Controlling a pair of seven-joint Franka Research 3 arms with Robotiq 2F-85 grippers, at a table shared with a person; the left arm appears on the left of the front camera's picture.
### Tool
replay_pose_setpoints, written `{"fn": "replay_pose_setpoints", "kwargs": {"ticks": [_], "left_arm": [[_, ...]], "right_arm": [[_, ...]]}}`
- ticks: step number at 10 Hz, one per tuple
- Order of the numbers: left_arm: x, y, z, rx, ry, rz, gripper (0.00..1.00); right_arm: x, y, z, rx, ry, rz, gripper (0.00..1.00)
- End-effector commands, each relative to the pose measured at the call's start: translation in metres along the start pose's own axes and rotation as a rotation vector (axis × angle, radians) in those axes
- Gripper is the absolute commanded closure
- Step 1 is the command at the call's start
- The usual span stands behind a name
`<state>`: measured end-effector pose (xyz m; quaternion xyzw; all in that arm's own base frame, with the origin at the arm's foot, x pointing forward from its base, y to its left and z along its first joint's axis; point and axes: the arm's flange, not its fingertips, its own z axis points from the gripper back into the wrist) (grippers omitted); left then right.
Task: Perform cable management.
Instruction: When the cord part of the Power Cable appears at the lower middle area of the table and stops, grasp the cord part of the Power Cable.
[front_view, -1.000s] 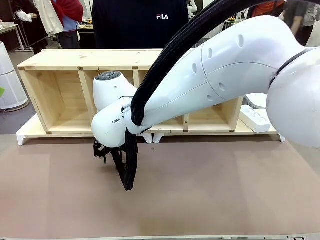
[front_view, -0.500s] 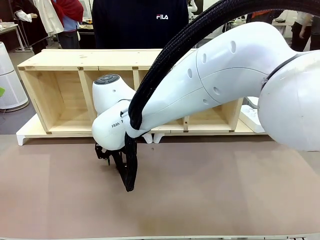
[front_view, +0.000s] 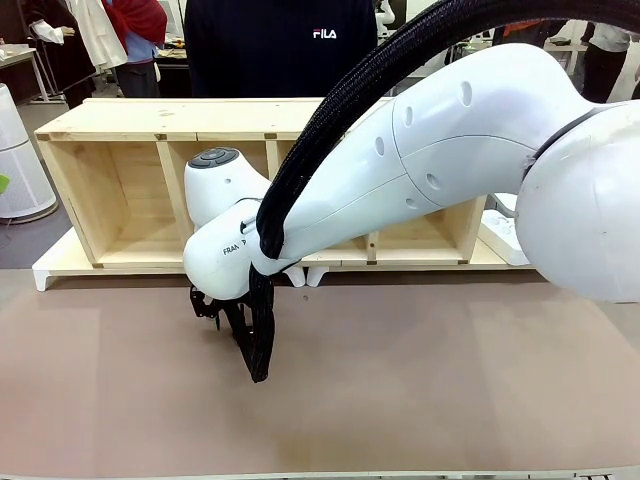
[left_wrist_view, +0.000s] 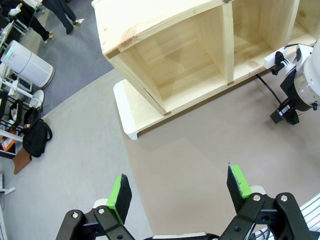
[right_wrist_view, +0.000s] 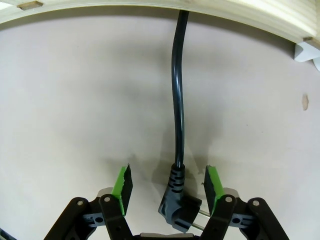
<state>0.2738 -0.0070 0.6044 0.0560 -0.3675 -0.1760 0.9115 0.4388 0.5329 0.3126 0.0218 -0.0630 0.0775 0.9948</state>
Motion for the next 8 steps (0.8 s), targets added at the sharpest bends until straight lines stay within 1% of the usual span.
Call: {"fn": "replay_pose_setpoints", "kwargs": {"ticks": [1,2,3,4,5,6,7,8], "left_arm": [[0.0004,0.0,0.0,0.002,-0.002,0.007,0.0],[0.0004,0.0,0.0,0.002,-0.002,0.007,0.0],[0.0004,0.0,0.0,0.002,-0.002,0.007,0.0],[0.0004,0.0,0.0,0.002,-0.002,0.007,0.0],[0.0004,0.0,0.0,0.002,-0.002,0.007,0.0],[0.0004,0.0,0.0,0.002,-0.002,0.007,0.0],[0.0004,0.0,0.0,0.002,-0.002,0.007,0.0],[0.0004,0.0,0.0,0.002,-0.002,0.007,0.0]], "right_arm": [[0.0019,0.0024,-0.0006,-0.044,-0.014,0.001,0.42],[0.0013,0.0023,-0.0011,-0.052,-0.008,-0.002,0.45],[0.0009,0.0023,-0.0011,-0.06,-0.003,-0.005,0.62],[0.0013,0.0024,-0.0009,-0.064,-0.002,-0.007,0.65],[0.0013,0.0025,-0.0013,-0.068,0.0,-0.007,0.81],[0.0009,0.0027,-0.0017,-0.071,0.001,-0.006,0.85],[0.0011,0.0025,-0.0017,-0.072,0.002,-0.006,1.0],[0.0015,0.0023,-0.0015,-0.074,0.002,-0.005,1.0]]}}
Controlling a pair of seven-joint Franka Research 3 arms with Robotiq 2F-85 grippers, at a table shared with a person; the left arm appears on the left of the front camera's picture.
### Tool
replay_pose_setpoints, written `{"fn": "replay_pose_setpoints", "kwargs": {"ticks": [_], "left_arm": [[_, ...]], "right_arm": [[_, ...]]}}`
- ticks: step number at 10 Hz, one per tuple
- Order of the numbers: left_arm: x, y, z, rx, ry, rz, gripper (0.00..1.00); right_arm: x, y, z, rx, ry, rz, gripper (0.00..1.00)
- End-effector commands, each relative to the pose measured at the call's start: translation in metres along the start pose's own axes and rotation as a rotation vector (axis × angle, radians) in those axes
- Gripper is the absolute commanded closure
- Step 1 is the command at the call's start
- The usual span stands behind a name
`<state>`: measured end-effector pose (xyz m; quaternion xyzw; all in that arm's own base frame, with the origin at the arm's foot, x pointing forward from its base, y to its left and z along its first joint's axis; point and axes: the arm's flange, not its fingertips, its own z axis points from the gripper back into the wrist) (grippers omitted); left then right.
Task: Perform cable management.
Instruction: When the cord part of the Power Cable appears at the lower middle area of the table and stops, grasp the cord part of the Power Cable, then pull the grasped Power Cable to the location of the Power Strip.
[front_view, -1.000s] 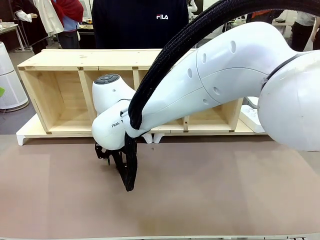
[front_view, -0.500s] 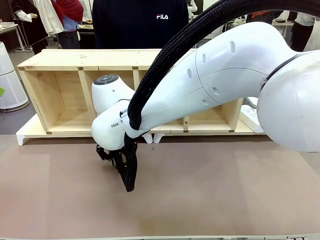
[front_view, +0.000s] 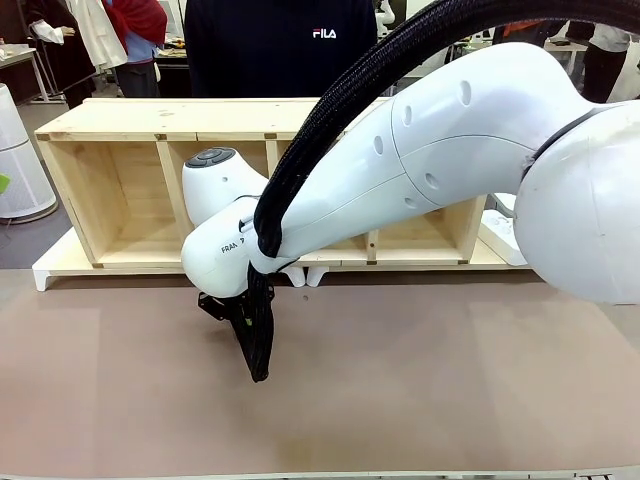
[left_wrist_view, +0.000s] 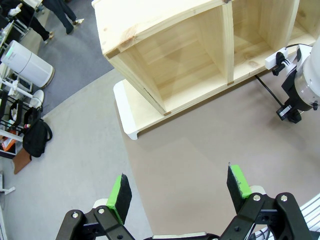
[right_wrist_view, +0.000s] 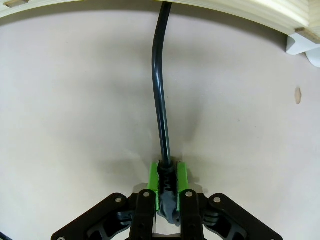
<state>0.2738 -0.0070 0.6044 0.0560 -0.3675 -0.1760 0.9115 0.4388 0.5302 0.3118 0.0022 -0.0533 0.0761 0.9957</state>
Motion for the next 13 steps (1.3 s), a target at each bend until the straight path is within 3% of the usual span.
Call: {"fn": "replay_pose_setpoints", "kwargs": {"ticks": [1,13], "left_arm": [[0.0004,0.0,0.0,0.002,-0.002,0.007,0.0],[0.0004,0.0,0.0,0.002,-0.002,0.007,0.0]], "right_arm": [[0.0021,0.005,-0.001,-0.037,-0.018,-0.005,1.0],[0.0011,0.0005,-0.0003,-0.004,0.004,-0.001,1.0]]}}
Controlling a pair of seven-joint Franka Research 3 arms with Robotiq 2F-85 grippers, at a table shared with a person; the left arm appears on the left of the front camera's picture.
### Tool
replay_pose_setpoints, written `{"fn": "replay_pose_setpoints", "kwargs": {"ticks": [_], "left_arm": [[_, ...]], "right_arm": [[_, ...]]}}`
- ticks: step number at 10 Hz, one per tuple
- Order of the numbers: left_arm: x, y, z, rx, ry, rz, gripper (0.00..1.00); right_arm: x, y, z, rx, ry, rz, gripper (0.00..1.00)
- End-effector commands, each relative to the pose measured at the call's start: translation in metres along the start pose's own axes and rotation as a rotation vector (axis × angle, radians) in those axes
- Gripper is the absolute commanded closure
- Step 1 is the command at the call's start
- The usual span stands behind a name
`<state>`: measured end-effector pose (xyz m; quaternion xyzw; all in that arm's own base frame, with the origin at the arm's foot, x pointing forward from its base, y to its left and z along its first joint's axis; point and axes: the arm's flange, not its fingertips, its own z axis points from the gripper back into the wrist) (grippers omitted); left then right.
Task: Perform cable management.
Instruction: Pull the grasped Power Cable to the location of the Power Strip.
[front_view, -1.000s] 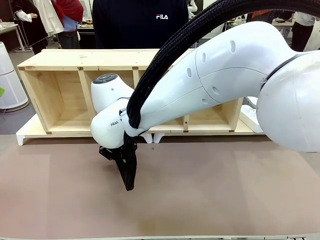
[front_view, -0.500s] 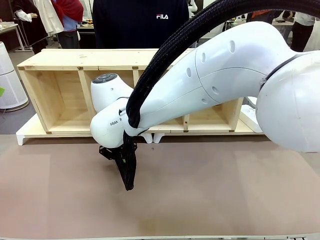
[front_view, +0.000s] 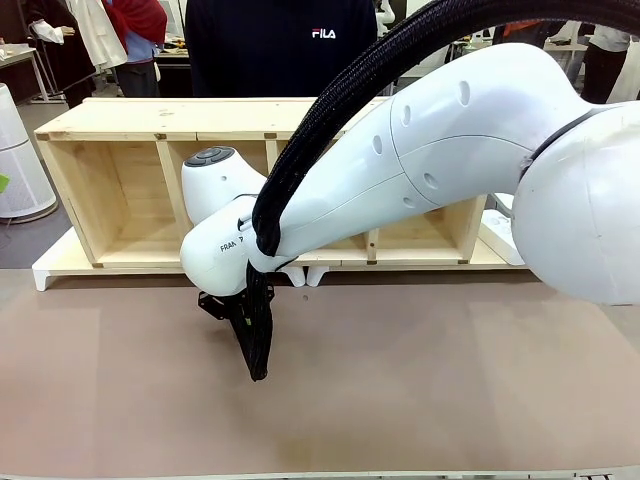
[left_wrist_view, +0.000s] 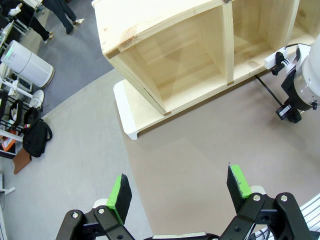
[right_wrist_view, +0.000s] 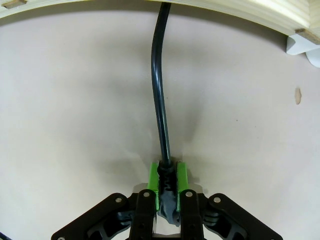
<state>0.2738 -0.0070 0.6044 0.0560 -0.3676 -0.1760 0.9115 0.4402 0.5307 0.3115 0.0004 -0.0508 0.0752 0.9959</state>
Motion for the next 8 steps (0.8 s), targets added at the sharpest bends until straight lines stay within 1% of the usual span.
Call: {"fn": "replay_pose_setpoints", "kwargs": {"ticks": [1,7,8], "left_arm": [[0.0004,0.0,0.0,0.002,-0.002,0.007,0.0],[0.0004,0.0,0.0,0.002,-0.002,0.007,0.0],[0.0004,0.0,0.0,0.002,-0.002,0.007,0.0]], "right_arm": [[-0.0003,0.0002,0.0001,-0.001,-0.001,0.001,1.0],[-0.0003,0.0002,0.0001,-0.001,-0.001,0.001,1.0],[0.0,0.0,0.0,0.0,0.0,0.0,0.84]]}}
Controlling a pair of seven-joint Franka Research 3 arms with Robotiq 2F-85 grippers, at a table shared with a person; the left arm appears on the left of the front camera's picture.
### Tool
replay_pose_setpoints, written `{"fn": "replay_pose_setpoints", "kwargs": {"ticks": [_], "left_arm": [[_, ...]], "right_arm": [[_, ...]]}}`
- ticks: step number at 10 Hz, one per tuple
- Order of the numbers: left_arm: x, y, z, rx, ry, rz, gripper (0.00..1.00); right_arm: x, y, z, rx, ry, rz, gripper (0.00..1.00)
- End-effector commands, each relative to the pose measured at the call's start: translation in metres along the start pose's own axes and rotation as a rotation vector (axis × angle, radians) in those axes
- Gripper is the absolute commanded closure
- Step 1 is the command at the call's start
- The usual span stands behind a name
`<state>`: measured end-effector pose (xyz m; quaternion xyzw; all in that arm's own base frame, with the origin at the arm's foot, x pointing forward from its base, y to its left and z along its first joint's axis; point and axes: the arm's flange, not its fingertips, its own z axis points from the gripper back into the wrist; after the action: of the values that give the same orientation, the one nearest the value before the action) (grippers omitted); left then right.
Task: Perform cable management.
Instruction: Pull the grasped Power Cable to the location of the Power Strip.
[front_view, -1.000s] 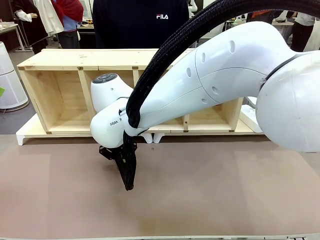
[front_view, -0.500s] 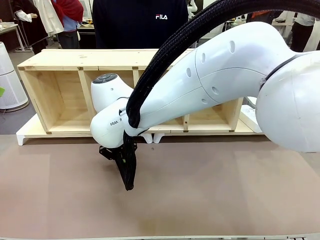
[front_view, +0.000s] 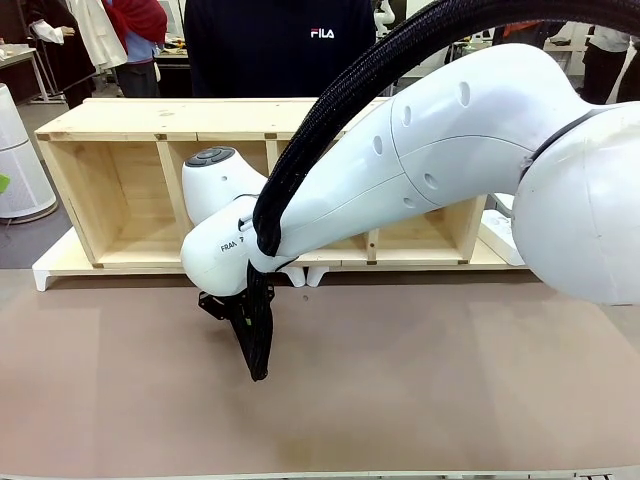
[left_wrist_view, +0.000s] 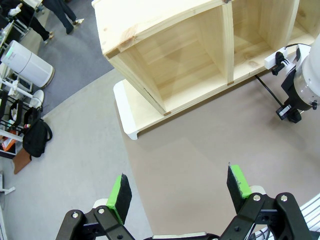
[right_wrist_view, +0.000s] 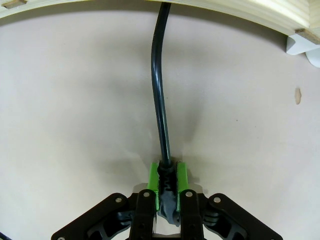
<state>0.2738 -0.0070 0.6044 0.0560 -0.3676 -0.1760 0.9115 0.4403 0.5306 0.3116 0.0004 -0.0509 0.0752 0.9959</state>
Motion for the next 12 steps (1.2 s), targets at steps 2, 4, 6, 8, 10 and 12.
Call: {"fn": "replay_pose_setpoints", "kwargs": {"ticks": [2,4,6,8,10,12], "left_arm": [[0.0,0.0,0.0,0.002,-0.002,0.007,0.0],[0.0,0.0,0.0,0.002,-0.002,0.007,0.0],[0.0,0.0,0.0,0.002,-0.002,0.007,0.0],[0.0,0.0,0.0,0.002,-0.002,0.007,0.0],[0.0,0.0,0.0,0.002,-0.002,0.007,0.0],[0.0,0.0,0.0,0.002,-0.002,0.007,0.0]], "right_arm": [[-0.012,0.004,0.009,-0.026,0.008,0.006,0.84],[-0.024,0.006,0.022,-0.034,0.015,0.001,0.84],[-0.038,0.008,0.033,-0.032,0.022,0.0,0.84],[-0.057,0.001,0.042,-0.042,0.017,-0.009,0.84],[-0.073,-0.012,0.049,-0.026,0.02,-0.027,0.84],[-0.095,-0.029,0.061,-0.006,0.019,-0.037,0.84]]}}
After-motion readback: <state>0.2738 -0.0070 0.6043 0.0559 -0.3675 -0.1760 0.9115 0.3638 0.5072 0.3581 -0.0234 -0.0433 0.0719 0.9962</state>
